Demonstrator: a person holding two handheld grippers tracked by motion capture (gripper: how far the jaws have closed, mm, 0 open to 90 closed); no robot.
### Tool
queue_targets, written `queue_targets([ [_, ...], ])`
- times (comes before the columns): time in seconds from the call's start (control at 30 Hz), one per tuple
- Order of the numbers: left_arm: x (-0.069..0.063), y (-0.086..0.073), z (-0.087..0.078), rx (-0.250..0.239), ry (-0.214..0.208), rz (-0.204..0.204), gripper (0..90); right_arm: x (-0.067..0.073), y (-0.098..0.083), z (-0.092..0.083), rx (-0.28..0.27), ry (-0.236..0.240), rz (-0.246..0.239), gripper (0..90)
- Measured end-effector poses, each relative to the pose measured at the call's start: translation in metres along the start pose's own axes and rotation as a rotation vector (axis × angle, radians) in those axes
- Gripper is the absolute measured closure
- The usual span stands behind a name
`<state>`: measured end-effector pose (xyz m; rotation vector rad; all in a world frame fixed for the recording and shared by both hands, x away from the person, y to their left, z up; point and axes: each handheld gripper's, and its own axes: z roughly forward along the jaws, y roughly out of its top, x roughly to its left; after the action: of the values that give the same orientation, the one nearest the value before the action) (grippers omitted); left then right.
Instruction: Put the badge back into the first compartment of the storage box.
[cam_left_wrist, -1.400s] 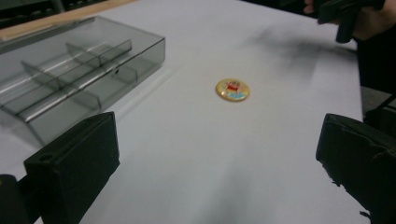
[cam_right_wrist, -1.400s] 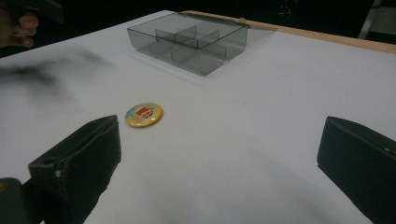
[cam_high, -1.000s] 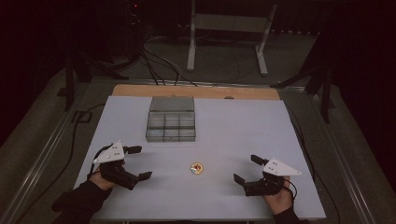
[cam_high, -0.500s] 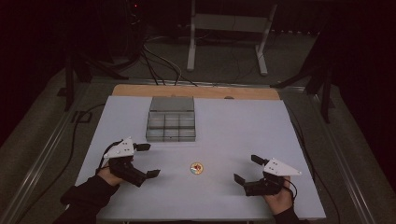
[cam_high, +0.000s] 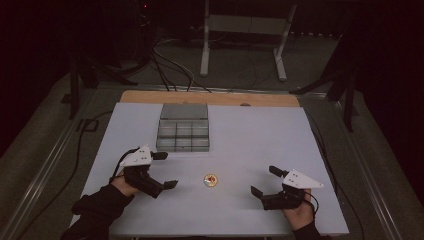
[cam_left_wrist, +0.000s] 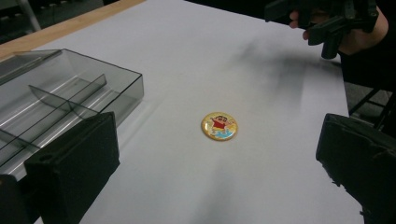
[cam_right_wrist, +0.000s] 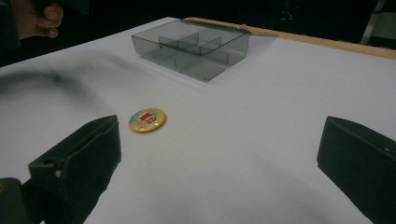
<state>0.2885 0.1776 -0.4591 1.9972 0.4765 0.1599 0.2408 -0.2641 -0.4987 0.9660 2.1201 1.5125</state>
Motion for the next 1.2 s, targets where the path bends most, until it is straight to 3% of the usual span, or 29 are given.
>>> queue_targets([
  [0.57,-0.003,0.006,0.021,0.014,-0.024,0.008,0.2,0.000,0.000,0.000,-0.003,0.004,0.005,0.0],
  [1.2,-0.005,0.008,0.051,0.053,-0.080,0.017,0.2,0.000,0.000,0.000,0.000,0.003,0.004,0.0],
])
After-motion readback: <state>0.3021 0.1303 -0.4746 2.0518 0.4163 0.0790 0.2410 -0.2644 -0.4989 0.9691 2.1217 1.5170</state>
